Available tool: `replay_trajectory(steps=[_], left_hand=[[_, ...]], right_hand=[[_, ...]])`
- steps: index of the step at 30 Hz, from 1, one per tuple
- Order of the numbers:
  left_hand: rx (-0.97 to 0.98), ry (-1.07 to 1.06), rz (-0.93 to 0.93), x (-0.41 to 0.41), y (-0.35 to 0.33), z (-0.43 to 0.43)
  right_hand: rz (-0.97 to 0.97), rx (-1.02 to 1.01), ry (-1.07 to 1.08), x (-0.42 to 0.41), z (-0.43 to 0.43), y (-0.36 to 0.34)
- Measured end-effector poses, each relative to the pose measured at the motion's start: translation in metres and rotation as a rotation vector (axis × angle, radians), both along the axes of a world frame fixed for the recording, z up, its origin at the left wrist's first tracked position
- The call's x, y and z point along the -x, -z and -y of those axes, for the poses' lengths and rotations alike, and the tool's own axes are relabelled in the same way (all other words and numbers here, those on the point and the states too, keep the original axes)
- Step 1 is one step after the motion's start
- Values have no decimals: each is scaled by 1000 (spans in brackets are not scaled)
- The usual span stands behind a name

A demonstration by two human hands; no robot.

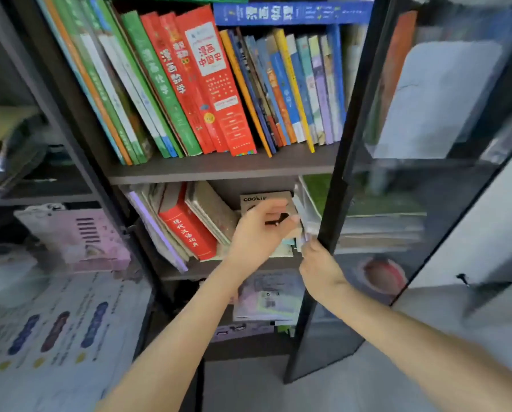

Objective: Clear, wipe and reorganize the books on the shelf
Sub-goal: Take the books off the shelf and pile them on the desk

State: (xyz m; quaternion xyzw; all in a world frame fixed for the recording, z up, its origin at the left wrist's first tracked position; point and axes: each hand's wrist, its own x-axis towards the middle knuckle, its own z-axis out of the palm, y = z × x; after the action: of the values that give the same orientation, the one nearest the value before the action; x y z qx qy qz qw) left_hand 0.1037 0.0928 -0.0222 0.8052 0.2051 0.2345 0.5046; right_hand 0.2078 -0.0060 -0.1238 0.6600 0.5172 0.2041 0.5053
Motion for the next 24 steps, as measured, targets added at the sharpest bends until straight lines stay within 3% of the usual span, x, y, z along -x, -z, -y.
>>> replay_trajectory(steps=[5,7,10,12,16,20,24], left_hand=[[-99,425,-10,-37,-16,52],[-204,579,4,-44,-17,84],[-412,657,113,-46,-13,125],[-443,706,126,-49,-15,151],[-481,831,112,-64,-25,198],[-493,945,103,-80,-32,256],[-469,916,135,-96,-33,318]], right_hand=[[-200,4,216,36,71,-4],[-289,-91,316,45,103,-2],[-466,-232,386,55,147,-10],[-448,-163,299,59,173,-6],[-466,-242,355,72,231,-29],[-580,-667,265,79,309,-40],[-428,-1257,582,76,371,-39]])
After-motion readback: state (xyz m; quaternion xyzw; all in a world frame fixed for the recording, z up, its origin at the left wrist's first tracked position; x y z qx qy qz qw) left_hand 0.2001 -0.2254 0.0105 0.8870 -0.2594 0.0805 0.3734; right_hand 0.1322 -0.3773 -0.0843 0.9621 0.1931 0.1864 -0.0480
